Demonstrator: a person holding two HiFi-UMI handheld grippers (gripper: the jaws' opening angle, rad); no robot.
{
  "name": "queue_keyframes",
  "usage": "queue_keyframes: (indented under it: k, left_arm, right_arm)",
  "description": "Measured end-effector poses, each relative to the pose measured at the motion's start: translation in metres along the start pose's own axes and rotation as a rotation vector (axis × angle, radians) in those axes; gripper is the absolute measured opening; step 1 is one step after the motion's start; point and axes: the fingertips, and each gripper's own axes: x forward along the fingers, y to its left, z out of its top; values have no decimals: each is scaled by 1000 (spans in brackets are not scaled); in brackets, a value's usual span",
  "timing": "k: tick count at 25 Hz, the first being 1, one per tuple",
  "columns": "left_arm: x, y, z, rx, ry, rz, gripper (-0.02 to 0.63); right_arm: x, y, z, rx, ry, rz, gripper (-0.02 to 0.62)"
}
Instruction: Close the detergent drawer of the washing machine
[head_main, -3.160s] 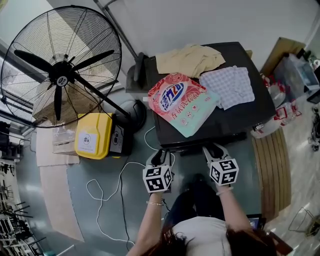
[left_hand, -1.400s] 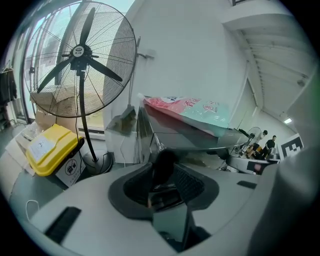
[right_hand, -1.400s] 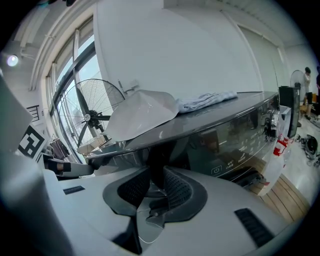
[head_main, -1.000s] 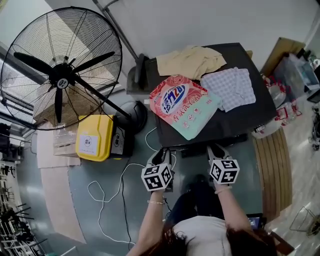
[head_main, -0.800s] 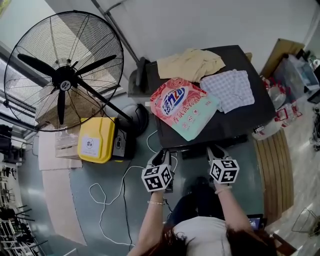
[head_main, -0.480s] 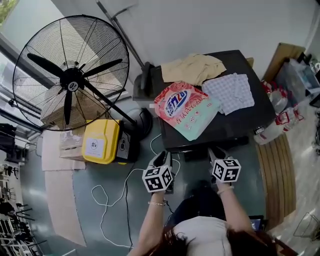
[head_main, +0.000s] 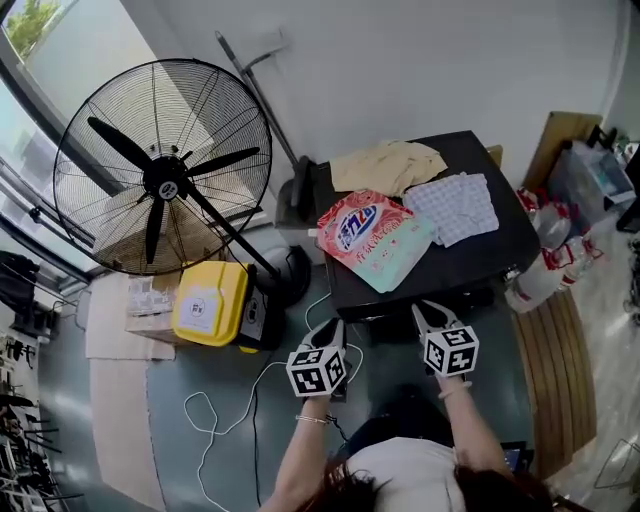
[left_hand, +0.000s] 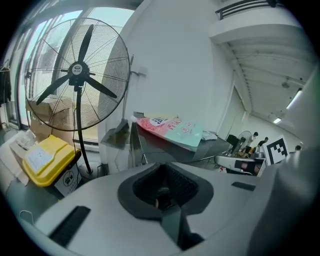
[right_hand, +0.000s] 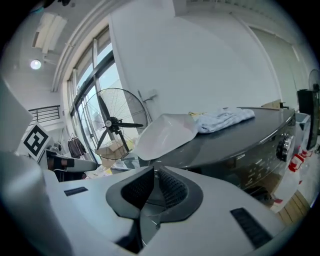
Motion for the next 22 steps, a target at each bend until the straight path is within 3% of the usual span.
queue_keyframes:
  k: [8, 22]
  left_arm:
    - [-35, -16, 22, 60, -70, -56, 25]
    - [-103, -36, 56, 196, -207, -105, 18]
  right_arm:
    - [-31, 34, 28, -77, -56, 42, 41]
    - [-78, 99, 63, -227, -158, 43, 27]
